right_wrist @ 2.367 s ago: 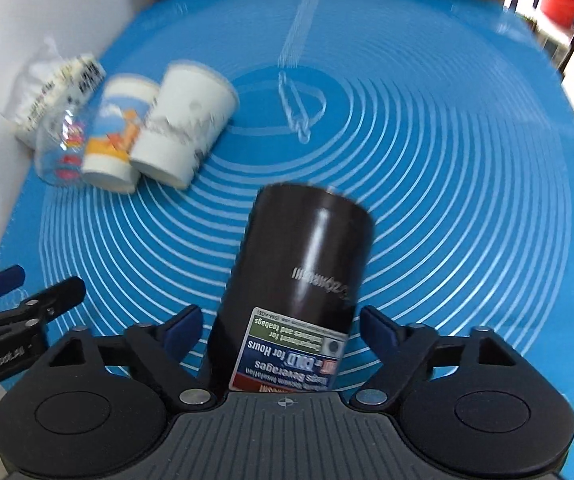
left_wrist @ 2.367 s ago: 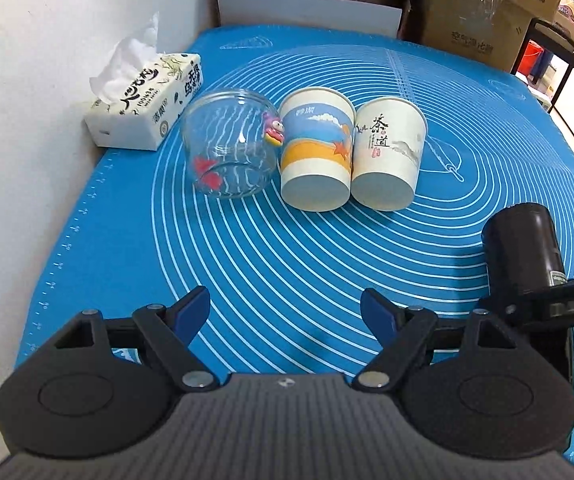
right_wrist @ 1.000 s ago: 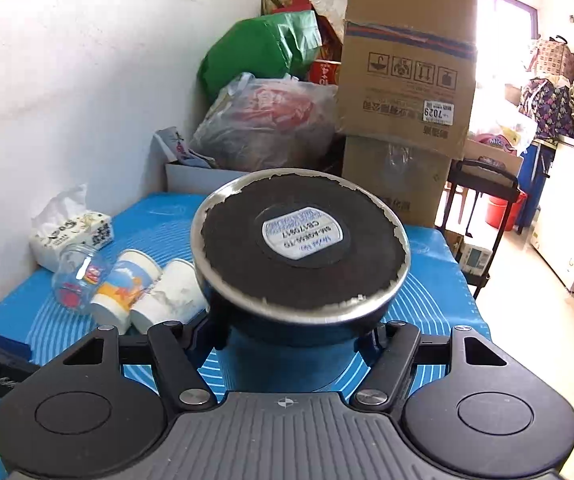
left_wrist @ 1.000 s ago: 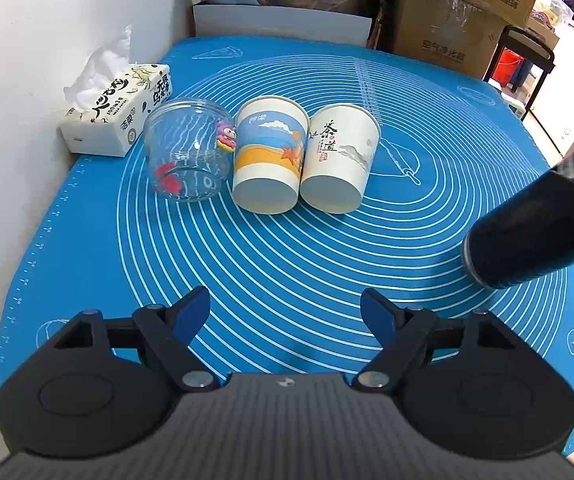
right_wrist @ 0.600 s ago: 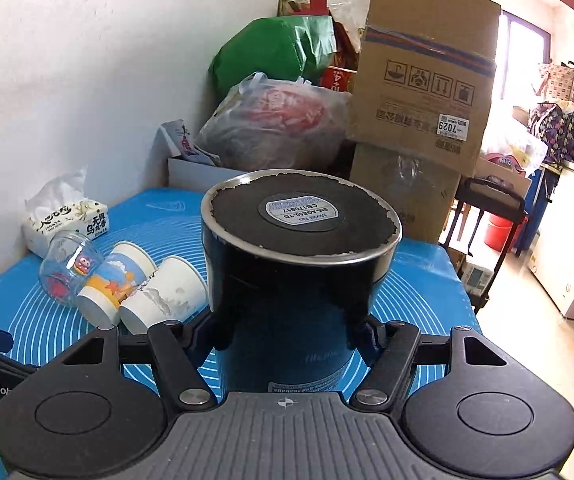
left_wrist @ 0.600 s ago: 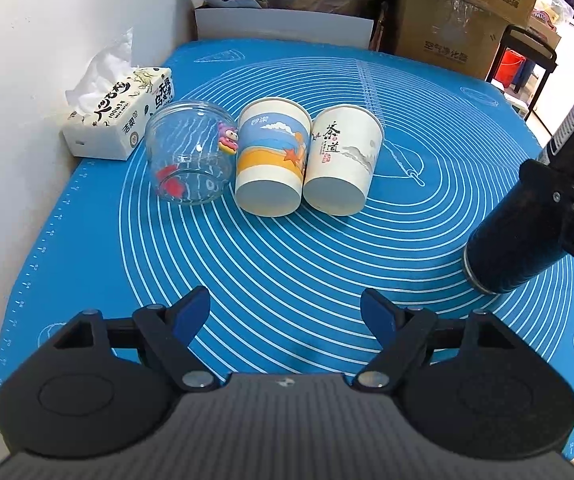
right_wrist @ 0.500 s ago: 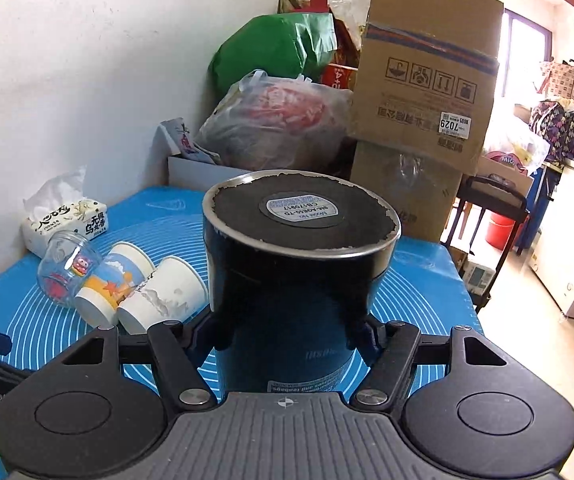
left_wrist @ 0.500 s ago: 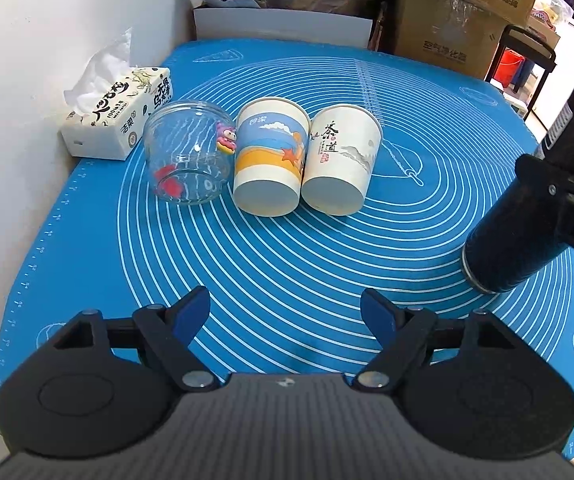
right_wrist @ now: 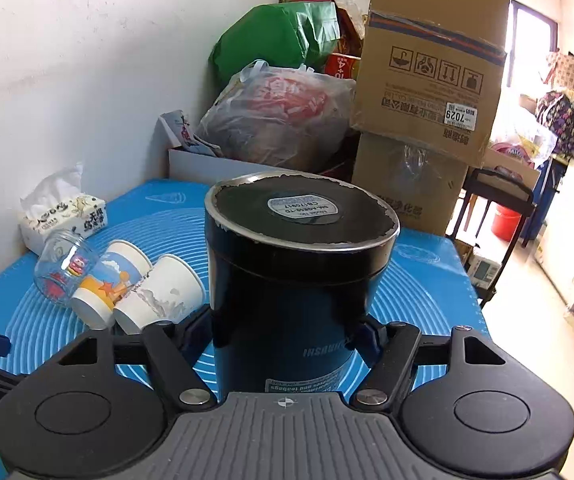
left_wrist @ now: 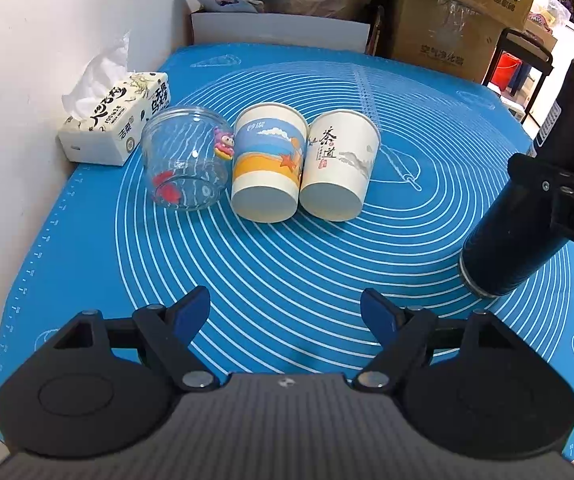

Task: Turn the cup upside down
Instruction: 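Rotate the bottle upright with the right gripper and lower it onto the mat, then open the right gripper and withdraw from the standing bottle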

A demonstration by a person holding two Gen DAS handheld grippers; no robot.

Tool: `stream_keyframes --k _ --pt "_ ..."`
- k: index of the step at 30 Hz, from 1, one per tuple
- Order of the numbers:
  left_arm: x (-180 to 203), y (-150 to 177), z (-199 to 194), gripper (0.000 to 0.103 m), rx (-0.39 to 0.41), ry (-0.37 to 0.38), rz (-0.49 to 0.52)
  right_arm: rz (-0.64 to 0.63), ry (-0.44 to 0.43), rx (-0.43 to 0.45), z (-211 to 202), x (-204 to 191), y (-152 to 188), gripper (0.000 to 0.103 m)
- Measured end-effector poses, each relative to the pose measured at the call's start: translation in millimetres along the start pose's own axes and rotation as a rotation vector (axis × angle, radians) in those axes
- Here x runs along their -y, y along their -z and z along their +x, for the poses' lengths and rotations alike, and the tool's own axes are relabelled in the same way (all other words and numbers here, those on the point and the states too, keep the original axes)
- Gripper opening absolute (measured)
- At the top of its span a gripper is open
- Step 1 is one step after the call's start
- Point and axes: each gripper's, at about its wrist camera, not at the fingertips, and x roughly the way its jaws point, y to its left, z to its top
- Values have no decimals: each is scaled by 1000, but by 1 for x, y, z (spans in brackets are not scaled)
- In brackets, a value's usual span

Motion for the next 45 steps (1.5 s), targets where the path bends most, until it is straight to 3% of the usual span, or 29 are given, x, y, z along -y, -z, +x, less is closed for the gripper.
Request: stream_keyframes --k 9,12,32,45 --pt "10 3 -9 82 33 12 33 23 4 11 -11 4 1 97" --pt "16 5 -16 82 47 24 46 36 -3 16 -21 6 3 99" --pt "59 57 -110 82 294 69 117 102 16 136 -148 23 47 101" --pt "70 109 -145 82 365 70 137 74 18 207 -220 16 90 101"
